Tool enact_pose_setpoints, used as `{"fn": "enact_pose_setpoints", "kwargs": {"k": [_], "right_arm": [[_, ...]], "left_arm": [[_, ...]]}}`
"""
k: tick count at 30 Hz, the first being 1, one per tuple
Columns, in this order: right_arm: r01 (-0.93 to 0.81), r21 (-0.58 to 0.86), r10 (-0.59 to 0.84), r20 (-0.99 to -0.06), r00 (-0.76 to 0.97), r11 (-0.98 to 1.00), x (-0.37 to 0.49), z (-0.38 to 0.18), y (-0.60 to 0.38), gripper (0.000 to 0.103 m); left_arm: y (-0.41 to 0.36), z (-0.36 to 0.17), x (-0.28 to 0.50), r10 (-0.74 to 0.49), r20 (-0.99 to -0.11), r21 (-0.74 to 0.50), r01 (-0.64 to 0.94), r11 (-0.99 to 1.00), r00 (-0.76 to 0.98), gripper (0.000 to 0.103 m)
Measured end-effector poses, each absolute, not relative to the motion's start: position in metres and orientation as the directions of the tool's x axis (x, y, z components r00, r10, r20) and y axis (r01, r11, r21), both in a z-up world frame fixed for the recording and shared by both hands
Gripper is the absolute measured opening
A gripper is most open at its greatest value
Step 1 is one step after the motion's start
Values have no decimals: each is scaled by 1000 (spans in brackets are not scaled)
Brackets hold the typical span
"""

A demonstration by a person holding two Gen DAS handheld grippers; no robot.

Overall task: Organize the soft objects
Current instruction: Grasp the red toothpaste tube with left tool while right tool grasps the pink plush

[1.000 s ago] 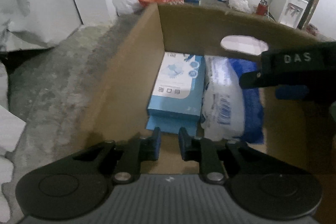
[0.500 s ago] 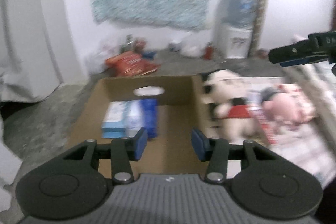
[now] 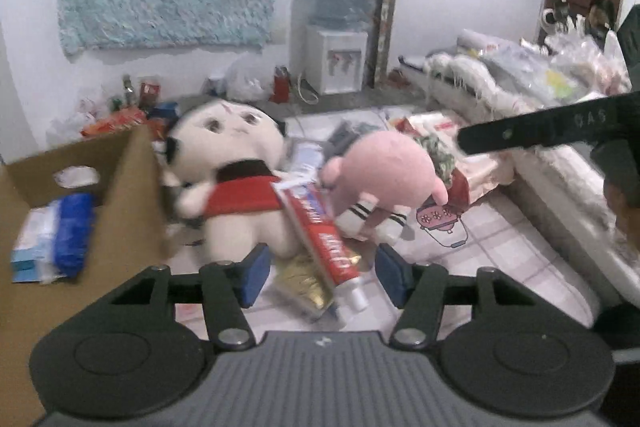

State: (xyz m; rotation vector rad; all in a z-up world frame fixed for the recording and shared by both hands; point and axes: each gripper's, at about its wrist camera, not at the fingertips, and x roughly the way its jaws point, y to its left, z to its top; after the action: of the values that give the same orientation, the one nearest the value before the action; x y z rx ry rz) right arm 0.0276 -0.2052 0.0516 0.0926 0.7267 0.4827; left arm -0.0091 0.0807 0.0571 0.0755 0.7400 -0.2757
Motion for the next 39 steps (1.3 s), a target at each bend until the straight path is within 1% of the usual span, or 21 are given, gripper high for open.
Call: {"fn": "enact_pose_setpoints", "kwargs": {"k": [2, 4, 6, 8, 10, 12, 13, 16, 19, 21, 22, 23, 24, 26, 27, 29, 30, 33, 39], "right_arm": [[-349, 264, 435, -624, 649, 899, 43, 25, -195, 93], [-285, 319, 426, -608, 670, 904, 58, 0, -186, 93], [-250, 364, 430, -596, 678, 897, 68, -13, -185, 93], [-242, 334, 403, -599, 692, 911, 76, -26, -176, 93], [-263, 269, 375, -604, 703, 927, 80, -34, -167, 95], [-275, 230, 359, -603, 712, 933, 84, -37, -162, 98], [-275, 230, 359, -602, 713, 933, 87, -38, -159, 102], [-261, 289, 388, -617, 685, 921, 97, -42, -156, 102], [-226, 394, 436, -601, 670, 891, 108, -47, -156, 102], [-201, 408, 429, -607, 669, 891, 113, -53, -152, 102], [-197, 383, 409, -621, 669, 902, 113, -57, -147, 100], [-198, 349, 388, -640, 663, 916, 113, -61, -141, 93], [-204, 303, 359, -658, 662, 931, 111, -65, -133, 91], [-239, 242, 340, -648, 681, 940, 103, -67, -122, 86], [-231, 226, 323, -643, 695, 946, 100, -65, -119, 85], [-210, 260, 330, -633, 700, 943, 97, -62, -124, 83], [-207, 278, 340, -624, 703, 938, 95, -58, -125, 82], [-216, 236, 316, -599, 736, 948, 84, -42, -127, 82], [-199, 239, 304, -575, 760, 950, 64, -16, -143, 82]], "left_arm": [[69, 37, 9, -211, -685, -12, 278, 961, 698, 59], [59, 16, 26, -176, -695, 30, 272, 962, 697, 59], [56, 1, 39, -169, -701, 31, 266, 963, 693, 57], [59, -9, 48, -173, -700, 11, 252, 968, 693, 52], [63, -17, 55, -180, -712, 0, 257, 966, 679, 46], [66, -25, 57, -200, -708, -20, 264, 964, 677, 42], [67, -25, 56, -205, -701, -27, 262, 965, 683, 42], [67, -25, 49, -195, -687, -14, 256, 967, 700, 40], [66, -26, 40, -198, -675, 11, 278, 961, 711, 39], [68, -26, 38, -209, -674, 3, 286, 958, 708, 37], [69, -26, 37, -216, -675, -7, 287, 958, 706, 36], [72, -25, 36, -222, -674, -17, 286, 958, 704, 35], [74, -25, 36, -226, -674, -25, 285, 958, 703, 35], [77, -24, 35, -233, -673, -22, 295, 955, 702, 35], [78, -25, 35, -236, -670, -20, 301, 954, 704, 34], [79, -24, 33, -236, -670, -17, 304, 953, 704, 33], [79, -24, 32, -237, -670, -19, 303, 953, 703, 32], [81, -23, 31, -245, -678, -37, 301, 953, 693, 31], [84, -17, 24, -271, -672, -71, 303, 950, 689, 30]]}}
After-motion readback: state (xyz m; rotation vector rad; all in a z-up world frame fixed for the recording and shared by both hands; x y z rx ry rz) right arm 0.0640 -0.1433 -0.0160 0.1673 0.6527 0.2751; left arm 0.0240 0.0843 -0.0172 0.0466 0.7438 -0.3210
